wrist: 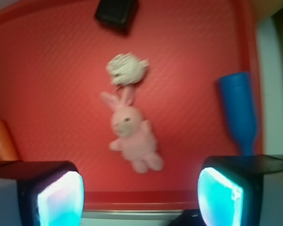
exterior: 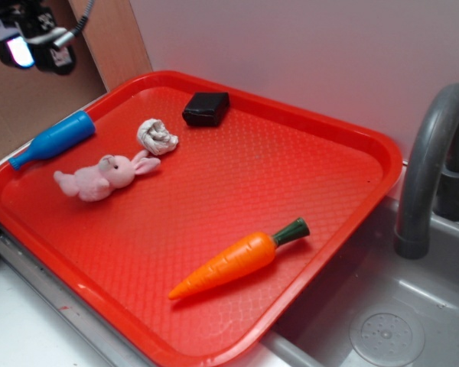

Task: Grab the white paper.

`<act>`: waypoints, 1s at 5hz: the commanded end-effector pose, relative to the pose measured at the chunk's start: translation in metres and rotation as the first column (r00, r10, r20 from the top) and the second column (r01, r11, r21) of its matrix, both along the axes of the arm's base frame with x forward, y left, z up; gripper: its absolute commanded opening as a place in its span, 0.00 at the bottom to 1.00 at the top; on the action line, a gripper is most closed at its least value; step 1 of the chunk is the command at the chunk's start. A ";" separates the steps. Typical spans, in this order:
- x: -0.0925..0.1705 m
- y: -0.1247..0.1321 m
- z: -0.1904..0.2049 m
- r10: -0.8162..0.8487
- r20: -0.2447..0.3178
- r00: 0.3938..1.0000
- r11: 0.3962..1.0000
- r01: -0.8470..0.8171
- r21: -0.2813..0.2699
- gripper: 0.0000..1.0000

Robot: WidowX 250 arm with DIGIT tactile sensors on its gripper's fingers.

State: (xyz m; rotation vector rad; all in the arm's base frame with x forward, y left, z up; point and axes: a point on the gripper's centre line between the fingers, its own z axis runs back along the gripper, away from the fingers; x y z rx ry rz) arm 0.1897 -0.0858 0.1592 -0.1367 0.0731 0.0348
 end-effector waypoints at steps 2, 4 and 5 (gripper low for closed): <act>0.044 -0.003 -0.056 0.070 -0.097 0.993 0.997 -0.065 0.047 1.00; 0.064 -0.004 -0.082 0.057 -0.121 0.991 0.996 -0.048 0.074 1.00; 0.067 -0.013 -0.098 0.013 -0.148 0.989 0.998 -0.003 0.066 1.00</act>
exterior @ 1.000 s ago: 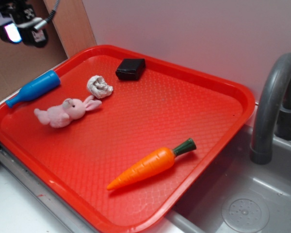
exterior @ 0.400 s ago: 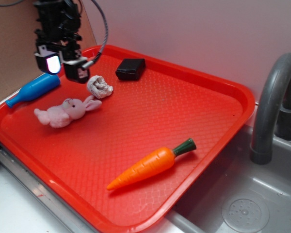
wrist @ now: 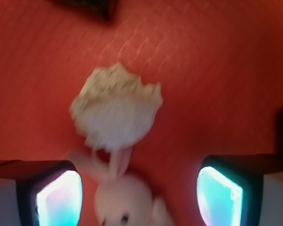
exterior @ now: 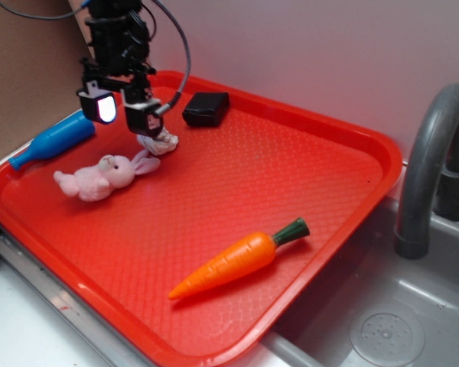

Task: Grab the white paper.

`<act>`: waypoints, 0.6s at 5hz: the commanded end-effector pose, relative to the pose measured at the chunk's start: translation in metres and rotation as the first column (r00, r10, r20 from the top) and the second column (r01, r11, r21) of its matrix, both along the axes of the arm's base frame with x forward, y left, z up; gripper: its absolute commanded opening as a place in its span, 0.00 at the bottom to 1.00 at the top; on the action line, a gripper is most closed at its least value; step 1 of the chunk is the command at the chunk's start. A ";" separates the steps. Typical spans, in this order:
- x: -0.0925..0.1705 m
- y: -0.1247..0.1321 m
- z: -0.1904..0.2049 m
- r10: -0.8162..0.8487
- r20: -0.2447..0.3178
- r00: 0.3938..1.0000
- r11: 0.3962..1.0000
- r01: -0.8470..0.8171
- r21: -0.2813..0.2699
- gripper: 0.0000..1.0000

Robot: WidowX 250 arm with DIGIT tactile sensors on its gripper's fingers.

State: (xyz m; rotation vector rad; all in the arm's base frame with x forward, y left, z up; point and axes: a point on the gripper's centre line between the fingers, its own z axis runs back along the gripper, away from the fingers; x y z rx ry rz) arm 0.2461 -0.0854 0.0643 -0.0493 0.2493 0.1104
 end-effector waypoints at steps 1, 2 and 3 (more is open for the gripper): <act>0.016 -0.017 -0.015 -0.069 0.008 0.998 0.997 0.069 -0.024 1.00; 0.023 -0.016 -0.024 -0.068 -0.007 0.998 0.998 0.068 -0.011 0.93; 0.024 -0.011 -0.026 -0.053 -0.005 0.999 0.999 0.053 0.002 0.00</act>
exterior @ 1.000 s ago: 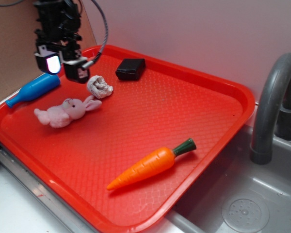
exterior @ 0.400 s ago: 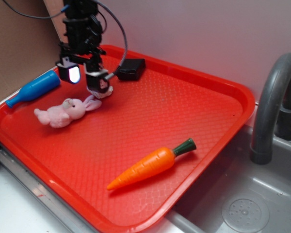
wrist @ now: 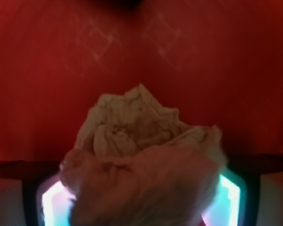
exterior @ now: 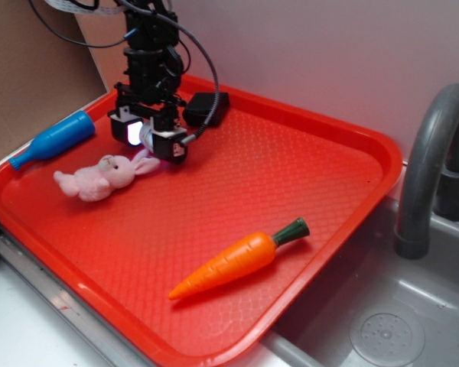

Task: Grab the white paper.

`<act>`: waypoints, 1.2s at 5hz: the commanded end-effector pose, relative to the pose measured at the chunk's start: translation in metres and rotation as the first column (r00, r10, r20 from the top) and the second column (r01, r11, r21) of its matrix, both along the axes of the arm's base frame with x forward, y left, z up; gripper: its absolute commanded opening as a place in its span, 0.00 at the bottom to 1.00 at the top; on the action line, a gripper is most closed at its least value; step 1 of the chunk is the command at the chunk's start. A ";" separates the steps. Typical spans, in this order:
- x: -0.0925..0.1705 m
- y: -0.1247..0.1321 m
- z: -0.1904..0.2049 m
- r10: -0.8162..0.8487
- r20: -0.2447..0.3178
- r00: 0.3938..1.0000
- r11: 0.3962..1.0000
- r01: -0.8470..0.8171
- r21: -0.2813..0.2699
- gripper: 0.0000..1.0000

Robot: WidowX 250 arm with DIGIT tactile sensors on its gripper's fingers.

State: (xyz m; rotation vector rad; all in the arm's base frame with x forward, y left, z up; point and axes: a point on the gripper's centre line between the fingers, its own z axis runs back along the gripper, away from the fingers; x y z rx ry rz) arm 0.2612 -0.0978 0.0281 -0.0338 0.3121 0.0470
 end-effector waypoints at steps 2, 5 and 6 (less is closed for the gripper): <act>-0.004 0.011 0.053 -0.012 0.116 0.993 0.999 0.008 0.035 0.00; -0.056 0.013 0.201 -0.099 0.337 0.936 0.993 0.116 -0.029 0.00; -0.060 0.030 0.249 -0.172 0.423 0.890 0.961 0.245 -0.125 0.00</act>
